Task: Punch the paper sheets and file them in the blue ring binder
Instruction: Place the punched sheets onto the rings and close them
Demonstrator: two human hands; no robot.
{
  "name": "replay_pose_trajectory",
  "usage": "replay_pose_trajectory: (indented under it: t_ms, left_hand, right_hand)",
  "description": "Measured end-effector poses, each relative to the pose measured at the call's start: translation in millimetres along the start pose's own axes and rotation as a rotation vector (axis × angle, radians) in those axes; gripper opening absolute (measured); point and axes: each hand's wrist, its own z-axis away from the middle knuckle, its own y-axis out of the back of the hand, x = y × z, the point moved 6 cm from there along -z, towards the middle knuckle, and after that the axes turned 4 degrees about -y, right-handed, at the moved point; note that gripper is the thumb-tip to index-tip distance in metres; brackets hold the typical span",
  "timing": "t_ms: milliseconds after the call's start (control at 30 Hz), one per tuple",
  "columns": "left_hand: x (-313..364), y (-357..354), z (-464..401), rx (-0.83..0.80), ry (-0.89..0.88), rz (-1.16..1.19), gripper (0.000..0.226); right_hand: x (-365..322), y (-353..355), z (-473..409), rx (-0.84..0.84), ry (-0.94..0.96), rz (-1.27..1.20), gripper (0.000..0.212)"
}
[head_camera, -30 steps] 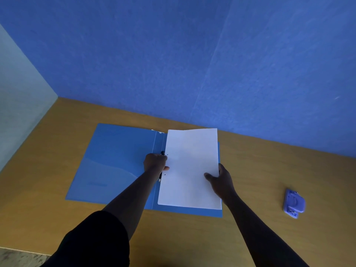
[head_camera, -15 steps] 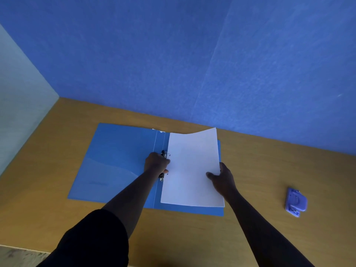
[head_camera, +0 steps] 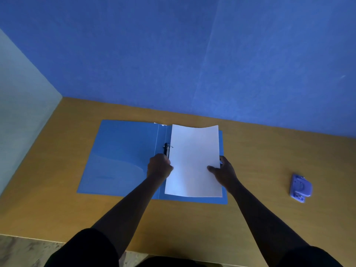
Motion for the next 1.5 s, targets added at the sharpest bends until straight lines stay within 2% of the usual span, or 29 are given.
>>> replay_pose_trajectory:
  t_ms: [167, 333, 533, 800, 967, 1100, 1333, 1500]
  left_hand:
    - [-1, -7, 9, 0.081, 0.014, 0.101, 0.015]
    - [-3, -7, 14, 0.145, 0.040, 0.207, 0.013]
    - [-4, -6, 25, 0.211, 0.122, 0.365, 0.027]
    - [-16, -11, 36, 0.306, 0.384, 0.549, 0.027]
    - [-24, -20, 40, 0.355, 0.513, 0.778, 0.025]
    - [-24, -16, 39, 0.362, 0.512, 0.739, 0.027]
    - [-23, -10, 38, 0.380, 0.469, 0.630, 0.015]
    - [-24, -11, 37, 0.374, 0.464, 0.637, 0.009]
  right_hand:
    - [2, 3, 2, 0.021, -0.016, -0.067, 0.048]
    - [-2, 5, 0, 0.011, -0.021, -0.097, 0.048]
    - [-5, 6, -1, 0.010, -0.023, -0.093, 0.048]
    - [-4, 6, -1, 0.010, -0.036, -0.112, 0.048]
    - [-5, 4, -1, 0.006, -0.034, -0.116, 0.048]
    - [-5, 5, 0, -0.004, -0.041, -0.138, 0.049]
    - [-4, 2, 2, -0.020, -0.049, -0.206, 0.047]
    - [-1, 1, 5, -0.034, -0.066, -0.222, 0.049]
